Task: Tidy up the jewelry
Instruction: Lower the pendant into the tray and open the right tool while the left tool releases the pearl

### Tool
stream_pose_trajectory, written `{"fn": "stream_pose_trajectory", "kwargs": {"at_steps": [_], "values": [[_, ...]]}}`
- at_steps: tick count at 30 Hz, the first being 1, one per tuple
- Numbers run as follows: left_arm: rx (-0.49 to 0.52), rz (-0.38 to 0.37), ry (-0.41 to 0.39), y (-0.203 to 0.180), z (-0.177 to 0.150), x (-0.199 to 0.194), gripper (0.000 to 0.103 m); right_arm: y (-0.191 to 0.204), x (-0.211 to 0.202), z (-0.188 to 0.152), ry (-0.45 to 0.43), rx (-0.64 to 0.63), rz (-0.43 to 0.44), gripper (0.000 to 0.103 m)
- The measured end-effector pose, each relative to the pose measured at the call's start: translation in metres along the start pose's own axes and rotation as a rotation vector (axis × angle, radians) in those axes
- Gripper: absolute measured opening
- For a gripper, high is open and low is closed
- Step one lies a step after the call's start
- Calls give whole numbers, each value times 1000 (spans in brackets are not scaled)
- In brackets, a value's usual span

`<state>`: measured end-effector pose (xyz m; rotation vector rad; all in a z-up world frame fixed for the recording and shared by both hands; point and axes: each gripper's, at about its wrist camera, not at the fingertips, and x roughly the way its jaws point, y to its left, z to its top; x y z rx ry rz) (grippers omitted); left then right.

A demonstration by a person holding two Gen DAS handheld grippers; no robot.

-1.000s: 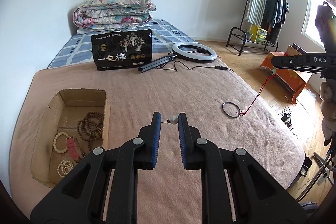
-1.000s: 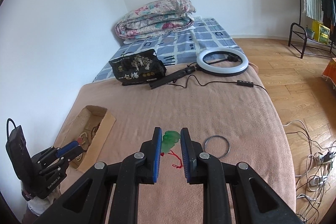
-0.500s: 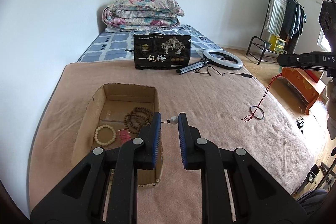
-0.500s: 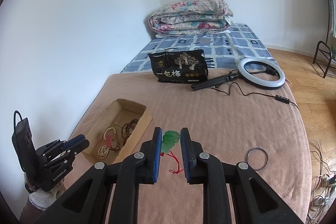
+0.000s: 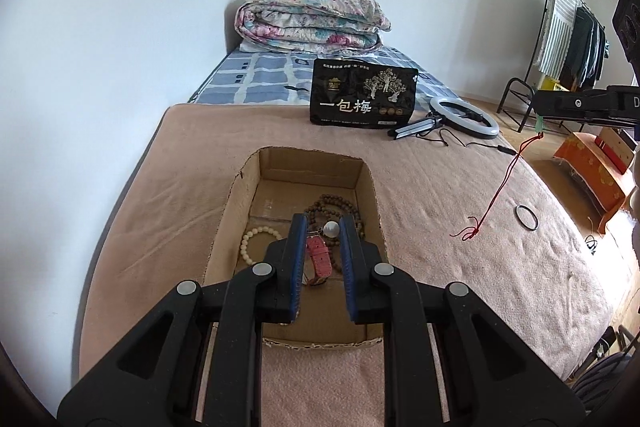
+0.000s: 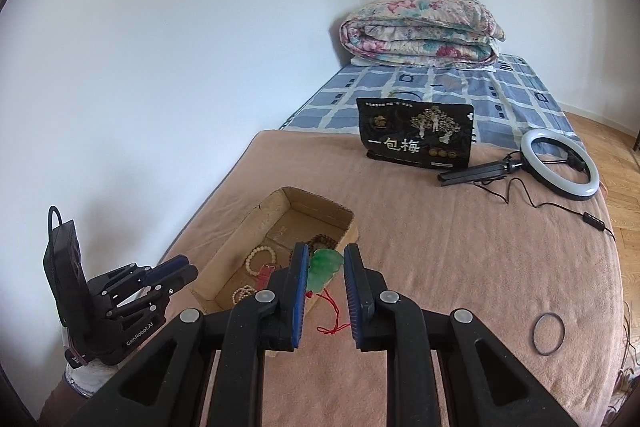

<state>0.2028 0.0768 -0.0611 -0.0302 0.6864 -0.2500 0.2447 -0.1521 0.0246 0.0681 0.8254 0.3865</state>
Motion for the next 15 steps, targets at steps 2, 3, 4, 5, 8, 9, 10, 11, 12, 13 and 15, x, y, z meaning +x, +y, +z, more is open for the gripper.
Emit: {"fn": "stream_pose_trajectory", "kwargs": {"at_steps": [2, 3, 4, 5, 8, 9, 10, 11, 12, 13, 15], "values": [[-6, 6, 5, 6, -1, 3, 15, 7, 6, 1, 5, -8, 17, 17], [-10, 8, 8, 8, -2, 5, 15, 11, 10, 2, 7, -10, 23, 17], [-14, 10, 10, 10, -3, 6, 15, 15, 13, 2, 10, -12, 28, 17], [-17, 11, 13, 12, -4, 8, 15, 18, 17, 3, 14, -15, 35, 17], [-26, 15, 18, 18, -5, 13, 15, 26, 26, 4, 23, -23, 46, 17], [-29, 15, 20, 20, -6, 15, 15, 29, 29, 5, 25, -24, 51, 17], [-32, 16, 22, 23, -7, 16, 15, 32, 32, 5, 28, -24, 56, 17], [-37, 16, 24, 25, -7, 18, 15, 35, 35, 5, 30, -24, 61, 17], [-42, 16, 26, 27, -8, 19, 15, 37, 38, 5, 33, -22, 67, 17], [-47, 16, 28, 28, -8, 21, 15, 40, 40, 4, 37, -21, 74, 17], [-53, 16, 35, 31, -10, 24, 15, 45, 46, 2, 46, -22, 85, 17]]}}
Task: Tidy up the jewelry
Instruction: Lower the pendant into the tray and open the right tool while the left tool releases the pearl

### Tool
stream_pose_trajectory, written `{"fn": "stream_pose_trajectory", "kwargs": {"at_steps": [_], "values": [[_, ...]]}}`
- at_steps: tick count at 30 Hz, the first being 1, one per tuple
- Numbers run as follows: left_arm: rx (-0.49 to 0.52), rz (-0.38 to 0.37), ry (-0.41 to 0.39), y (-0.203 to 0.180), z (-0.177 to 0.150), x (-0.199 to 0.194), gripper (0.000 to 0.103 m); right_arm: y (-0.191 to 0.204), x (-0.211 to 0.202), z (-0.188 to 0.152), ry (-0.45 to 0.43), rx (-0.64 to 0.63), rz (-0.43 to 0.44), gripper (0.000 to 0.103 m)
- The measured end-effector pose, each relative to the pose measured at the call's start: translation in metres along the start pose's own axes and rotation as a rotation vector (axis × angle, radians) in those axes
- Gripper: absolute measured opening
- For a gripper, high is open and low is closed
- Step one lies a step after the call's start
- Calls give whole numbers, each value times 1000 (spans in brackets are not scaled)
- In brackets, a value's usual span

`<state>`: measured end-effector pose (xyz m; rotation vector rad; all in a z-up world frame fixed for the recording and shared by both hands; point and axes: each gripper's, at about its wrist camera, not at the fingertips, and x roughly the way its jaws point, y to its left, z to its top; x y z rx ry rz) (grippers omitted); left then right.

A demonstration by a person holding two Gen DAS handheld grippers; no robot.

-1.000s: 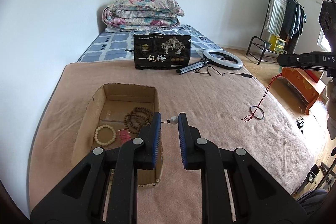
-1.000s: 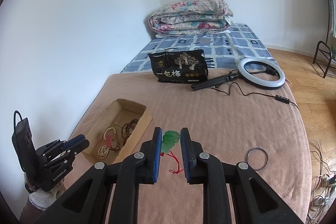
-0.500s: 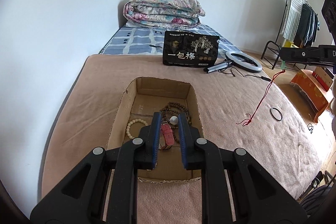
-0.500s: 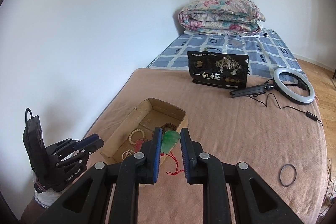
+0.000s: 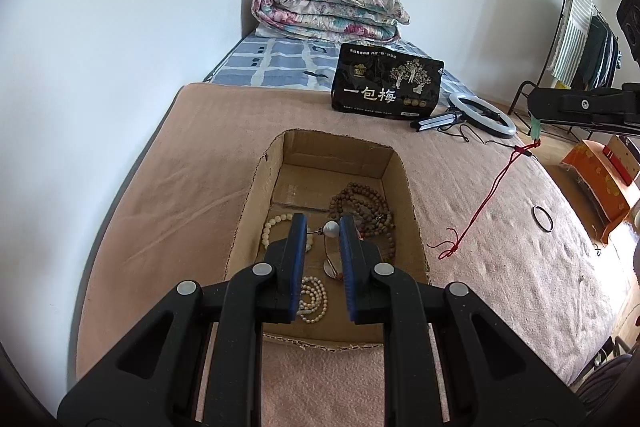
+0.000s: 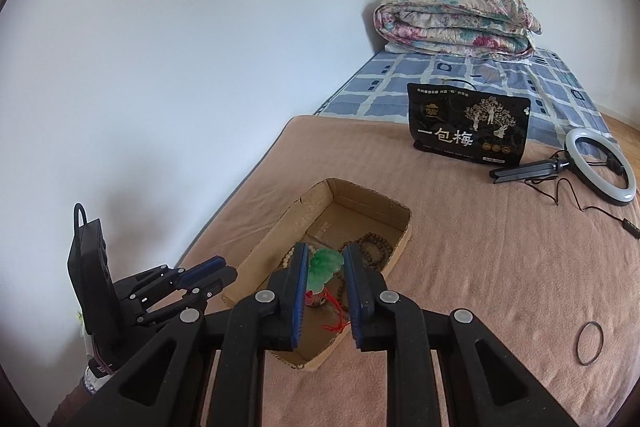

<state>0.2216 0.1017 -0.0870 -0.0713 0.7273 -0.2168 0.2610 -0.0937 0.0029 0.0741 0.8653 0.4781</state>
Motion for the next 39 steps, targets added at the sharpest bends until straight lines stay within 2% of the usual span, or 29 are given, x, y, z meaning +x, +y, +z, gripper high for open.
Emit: {"fn": "stream_pose_trajectory", "kwargs": {"at_steps": [13, 19, 29, 30, 32, 33, 34, 35, 37, 39], "values": [[-34, -5, 29, 15, -7, 16, 15, 13, 36, -10, 62, -2, 16, 17], [-58, -17, 50, 20, -7, 28, 15, 12, 61, -24, 113, -21, 22, 17], [-37, -5, 60, 15, -6, 39, 15, 12, 91, -50, 190, -43, 20, 19], [-35, -2, 60, 15, -6, 40, 15, 12, 92, -51, 191, -47, 18, 22], [-35, 4, 67, 14, -5, 42, 16, 12, 93, -53, 189, -59, 9, 39], [-33, 2, 71, 14, -5, 43, 16, 12, 92, -55, 187, -69, 1, 45], [-31, 6, 74, 13, -5, 44, 28, 12, 92, -56, 184, -80, -9, 57], [-30, 15, 73, 13, -5, 44, 49, 12, 91, -56, 178, -90, -21, 70], [-42, 38, 53, 14, -4, 42, 69, 12, 88, -58, 159, -113, -39, 79], [-57, 36, 43, 15, -3, 41, 69, 12, 86, -59, 151, -132, -51, 85]]}}
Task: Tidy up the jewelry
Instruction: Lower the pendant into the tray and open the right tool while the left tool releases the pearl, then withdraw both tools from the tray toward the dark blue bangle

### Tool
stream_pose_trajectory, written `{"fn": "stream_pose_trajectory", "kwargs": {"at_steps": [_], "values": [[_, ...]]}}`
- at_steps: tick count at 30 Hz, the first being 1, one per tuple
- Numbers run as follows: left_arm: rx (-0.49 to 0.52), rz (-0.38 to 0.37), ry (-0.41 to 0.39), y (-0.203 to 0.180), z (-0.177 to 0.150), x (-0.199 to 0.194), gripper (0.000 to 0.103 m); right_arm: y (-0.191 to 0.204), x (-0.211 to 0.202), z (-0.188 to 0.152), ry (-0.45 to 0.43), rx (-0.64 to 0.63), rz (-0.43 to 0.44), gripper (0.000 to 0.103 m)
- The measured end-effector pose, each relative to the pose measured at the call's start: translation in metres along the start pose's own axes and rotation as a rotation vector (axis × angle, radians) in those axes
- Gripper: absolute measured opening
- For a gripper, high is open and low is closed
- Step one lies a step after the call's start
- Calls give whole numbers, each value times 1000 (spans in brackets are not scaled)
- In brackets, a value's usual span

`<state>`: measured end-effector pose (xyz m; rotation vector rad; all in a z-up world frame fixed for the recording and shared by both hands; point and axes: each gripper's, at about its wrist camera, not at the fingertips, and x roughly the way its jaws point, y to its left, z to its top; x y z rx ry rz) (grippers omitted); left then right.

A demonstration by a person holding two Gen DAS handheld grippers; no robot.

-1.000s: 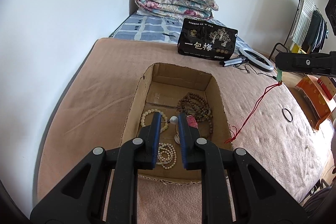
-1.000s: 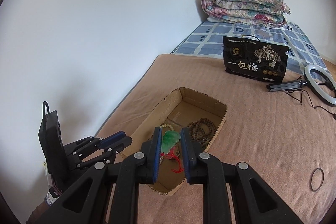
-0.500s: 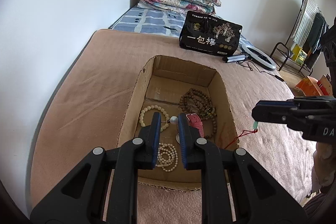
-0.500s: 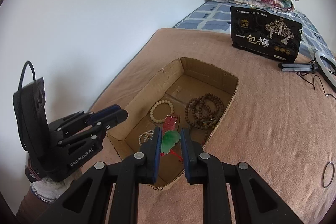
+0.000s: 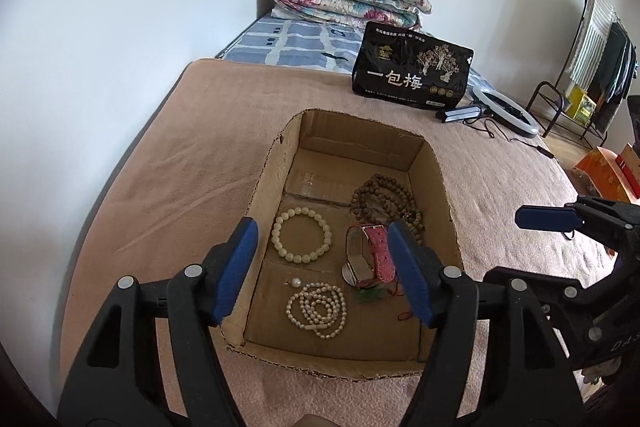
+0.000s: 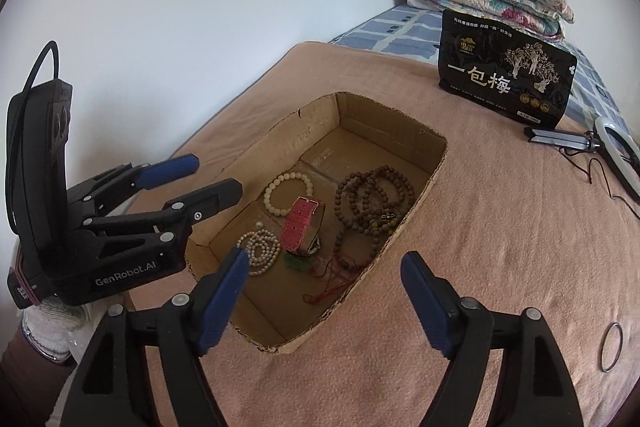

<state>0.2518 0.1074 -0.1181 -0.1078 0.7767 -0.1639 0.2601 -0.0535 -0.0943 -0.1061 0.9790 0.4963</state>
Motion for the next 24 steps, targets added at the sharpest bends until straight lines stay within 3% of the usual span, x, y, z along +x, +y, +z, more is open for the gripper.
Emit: {"fn": "stream_pose_trajectory", "kwargs": {"at_steps": [10, 24], "values": [[-7, 5, 1, -1, 1, -3, 69, -7, -7, -5, -24, -8, -37, 99], [13, 2, -41, -21, 2, -30, 69, -18, -36, -13, -77, 15, -74, 100]]}}
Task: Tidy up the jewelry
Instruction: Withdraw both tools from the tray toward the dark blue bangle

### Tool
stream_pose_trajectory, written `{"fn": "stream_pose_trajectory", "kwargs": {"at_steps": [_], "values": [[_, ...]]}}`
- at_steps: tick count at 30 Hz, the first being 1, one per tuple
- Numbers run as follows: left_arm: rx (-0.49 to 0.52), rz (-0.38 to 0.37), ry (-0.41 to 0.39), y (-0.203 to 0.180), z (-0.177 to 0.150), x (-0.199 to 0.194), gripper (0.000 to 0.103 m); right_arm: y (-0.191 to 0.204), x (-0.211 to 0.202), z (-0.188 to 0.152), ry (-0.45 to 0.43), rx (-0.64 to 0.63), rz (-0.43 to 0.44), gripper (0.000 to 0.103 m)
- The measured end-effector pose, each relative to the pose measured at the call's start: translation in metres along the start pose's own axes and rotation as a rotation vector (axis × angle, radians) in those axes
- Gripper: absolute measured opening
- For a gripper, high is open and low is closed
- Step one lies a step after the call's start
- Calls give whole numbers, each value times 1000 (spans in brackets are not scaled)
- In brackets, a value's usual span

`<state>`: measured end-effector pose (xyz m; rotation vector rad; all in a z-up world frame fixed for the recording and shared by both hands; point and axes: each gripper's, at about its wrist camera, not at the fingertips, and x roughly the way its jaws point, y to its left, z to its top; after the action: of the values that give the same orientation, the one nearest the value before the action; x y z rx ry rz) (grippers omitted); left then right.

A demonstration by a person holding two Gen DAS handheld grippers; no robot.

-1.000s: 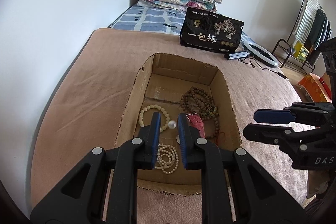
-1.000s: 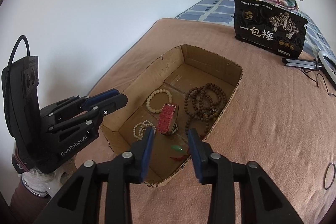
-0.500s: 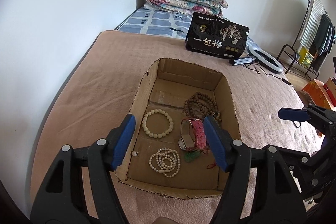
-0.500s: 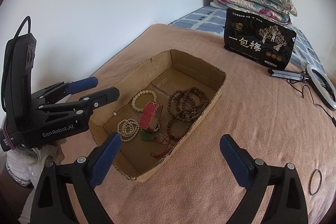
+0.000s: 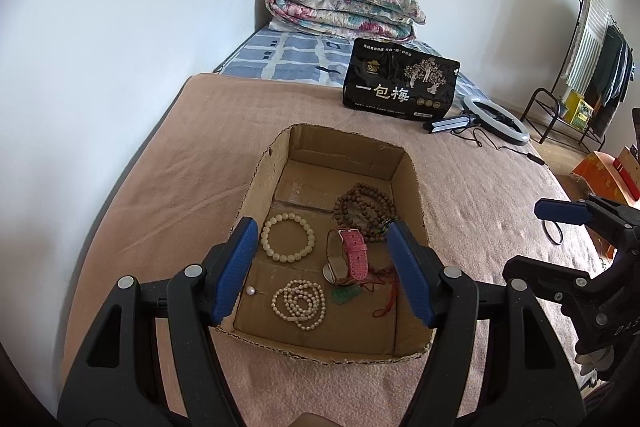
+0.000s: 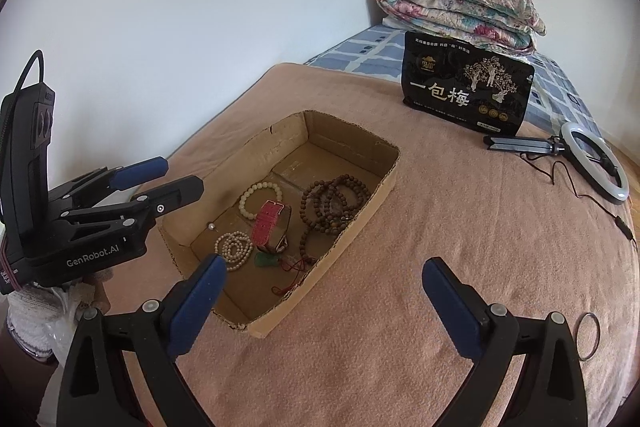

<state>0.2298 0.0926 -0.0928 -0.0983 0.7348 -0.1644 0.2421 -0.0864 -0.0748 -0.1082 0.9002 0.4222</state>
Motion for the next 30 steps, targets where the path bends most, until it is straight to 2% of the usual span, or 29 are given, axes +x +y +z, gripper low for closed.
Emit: {"fn": "stream_pose_trajectory", "kwargs": {"at_steps": [16, 26, 30], "values": [[45, -16, -73, -38, 8, -43, 69, -5, -57, -10, -95, -42, -78, 101], [102, -63, -84, -82, 7, -52, 69, -40, -102, -31, -170, -28, -231, 103], [125, -92, -81, -105, 6, -51, 69, -62, -117, -42, -173, -11, -264, 103]]}}
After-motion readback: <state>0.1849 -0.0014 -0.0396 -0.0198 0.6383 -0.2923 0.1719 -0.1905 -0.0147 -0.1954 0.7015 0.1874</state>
